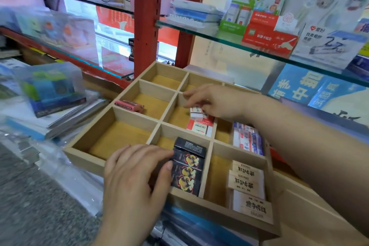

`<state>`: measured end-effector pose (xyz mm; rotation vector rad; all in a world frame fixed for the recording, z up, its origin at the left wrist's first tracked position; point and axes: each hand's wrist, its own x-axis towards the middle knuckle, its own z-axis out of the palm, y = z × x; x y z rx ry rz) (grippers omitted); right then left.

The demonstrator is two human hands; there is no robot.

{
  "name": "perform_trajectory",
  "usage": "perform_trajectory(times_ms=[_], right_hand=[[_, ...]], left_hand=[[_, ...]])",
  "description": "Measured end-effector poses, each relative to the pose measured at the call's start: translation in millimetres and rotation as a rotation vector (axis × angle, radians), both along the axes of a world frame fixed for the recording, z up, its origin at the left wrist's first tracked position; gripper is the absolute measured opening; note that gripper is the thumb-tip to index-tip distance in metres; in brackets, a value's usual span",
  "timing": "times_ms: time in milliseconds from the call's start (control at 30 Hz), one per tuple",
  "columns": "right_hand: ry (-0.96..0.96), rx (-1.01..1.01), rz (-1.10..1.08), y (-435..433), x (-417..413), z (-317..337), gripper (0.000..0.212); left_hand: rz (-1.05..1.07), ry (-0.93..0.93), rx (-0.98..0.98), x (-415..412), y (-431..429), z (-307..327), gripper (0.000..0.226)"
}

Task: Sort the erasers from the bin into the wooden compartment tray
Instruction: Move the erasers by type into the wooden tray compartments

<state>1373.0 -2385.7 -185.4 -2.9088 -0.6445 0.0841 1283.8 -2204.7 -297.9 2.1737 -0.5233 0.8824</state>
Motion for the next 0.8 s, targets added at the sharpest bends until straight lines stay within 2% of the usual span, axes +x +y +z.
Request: perform_trajectory(times_ms=[133, 233, 333, 467, 667, 800], right_hand=[[-0.003, -0.164, -0.019, -9.6, 5.5, 6.7, 0.025], [0.035, -0.146, -0.065, -14.8, 4.1, 6.5, 0.018], [0.016, -0.116, -0.053, -12.4, 2.3, 3.5, 0.021], [0.09, -0.143, -0.048, -10.6, 0.2, 4.0, 0.032], [-0.037, -0.098, -0.127, -6.9, -1.4, 1.0, 0.027], [0.017, -0.117, -0.126, -10.4, -0.2, 4.0, 0.02]], left_hand=[[-0.002, 0.018, 0.01, -0.2, 0.3, -0.2, 0.026], [0.004, 0.033, 0.013, -1.0, -0.1, 0.9, 0.027], [-0.002, 0.036, 0.007, -1.5, 0.0, 1.3, 0.026], [-0.024, 0.021, 0.01, -1.3, 1.7, 0.4, 0.026], [-0.035, 0.02, 0.005, -0.3, 3.0, -0.8, 0.026], [-0.042, 0.012, -0.009, -0.1, 2.4, -1.0, 0.026]])
